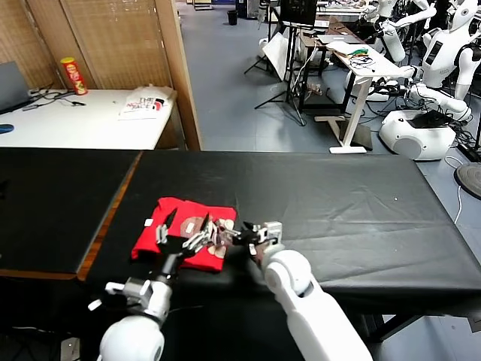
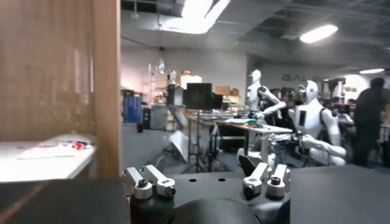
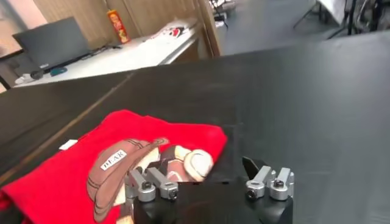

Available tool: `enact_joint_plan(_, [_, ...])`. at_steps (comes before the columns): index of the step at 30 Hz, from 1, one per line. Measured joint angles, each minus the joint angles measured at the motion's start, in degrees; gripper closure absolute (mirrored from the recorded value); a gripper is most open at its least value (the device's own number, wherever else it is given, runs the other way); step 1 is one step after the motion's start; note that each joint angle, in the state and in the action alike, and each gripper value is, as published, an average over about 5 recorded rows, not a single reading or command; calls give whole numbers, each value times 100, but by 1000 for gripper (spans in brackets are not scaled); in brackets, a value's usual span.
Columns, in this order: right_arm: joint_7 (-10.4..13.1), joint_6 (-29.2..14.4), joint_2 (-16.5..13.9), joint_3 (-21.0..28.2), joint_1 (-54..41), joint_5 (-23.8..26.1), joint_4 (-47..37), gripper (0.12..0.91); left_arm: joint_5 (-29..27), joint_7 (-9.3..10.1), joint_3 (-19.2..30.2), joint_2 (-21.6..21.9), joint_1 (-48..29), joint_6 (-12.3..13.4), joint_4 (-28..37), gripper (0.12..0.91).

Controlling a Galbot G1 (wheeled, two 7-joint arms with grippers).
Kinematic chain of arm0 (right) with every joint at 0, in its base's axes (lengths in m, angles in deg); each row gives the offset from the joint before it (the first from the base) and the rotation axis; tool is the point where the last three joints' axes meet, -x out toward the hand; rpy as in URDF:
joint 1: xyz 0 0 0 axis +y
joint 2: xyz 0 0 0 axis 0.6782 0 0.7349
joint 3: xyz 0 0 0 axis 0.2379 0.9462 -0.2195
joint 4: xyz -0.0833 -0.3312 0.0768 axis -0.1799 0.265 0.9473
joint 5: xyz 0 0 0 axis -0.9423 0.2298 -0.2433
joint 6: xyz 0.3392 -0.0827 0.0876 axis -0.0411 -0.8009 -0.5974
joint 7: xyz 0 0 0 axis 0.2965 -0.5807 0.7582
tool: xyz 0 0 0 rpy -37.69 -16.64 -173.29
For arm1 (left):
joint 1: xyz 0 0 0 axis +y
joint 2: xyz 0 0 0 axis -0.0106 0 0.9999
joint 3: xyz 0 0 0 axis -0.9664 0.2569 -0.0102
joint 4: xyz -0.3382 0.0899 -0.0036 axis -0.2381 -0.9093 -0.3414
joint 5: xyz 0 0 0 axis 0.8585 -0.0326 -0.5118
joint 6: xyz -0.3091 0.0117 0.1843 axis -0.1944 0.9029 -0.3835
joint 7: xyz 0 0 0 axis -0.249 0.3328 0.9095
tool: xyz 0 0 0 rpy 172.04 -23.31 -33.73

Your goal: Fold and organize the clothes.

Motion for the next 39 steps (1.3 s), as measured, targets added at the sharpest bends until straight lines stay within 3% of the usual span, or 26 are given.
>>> enact_joint_plan(5, [-161,-232,53,91,-131,226,-292,517,-34,29,-212,-5,288,116,-144,232])
enact_joint_plan(11, [-666,-681,-88,126,-258,1185,-535,818,-145,43,-378,-41,505,278,-169,232])
enact_joint_plan(14, [-972,-926,-266,93,-313,1856,-596,901,-159,44,-416,-41,542,351,-147,232])
enact_joint_plan(17, [-1310,-1196,-530,21,-317,2554,-597,900,-179,61,-442,-34,545,409,-88,232])
enact_joint_plan(20, [-1571,-1527,-873,-60,-238,3101,-522,824,-257,143,-447,-9,539,451,-8,232])
enact_joint_plan(23, [-1651,-1913,-1244,-149,-77,3380,-369,664,-299,213,-434,55,522,518,101,232])
enact_joint_plan(28, [-1484,-2665,-1791,-433,516,3458,155,384,-199,233,-376,218,442,702,306,232])
enact_joint_plan(31, [-1312,-2950,-1977,-710,1041,3436,601,267,14,282,-324,344,371,787,439,232])
enact_joint_plan(35, [-1010,-3151,-2019,-1157,1841,3432,1244,230,329,433,-296,509,332,683,514,232])
enact_joint_plan(39, [-666,-3233,-1900,-1632,2796,3282,1854,227,568,606,-272,725,424,332,429,232])
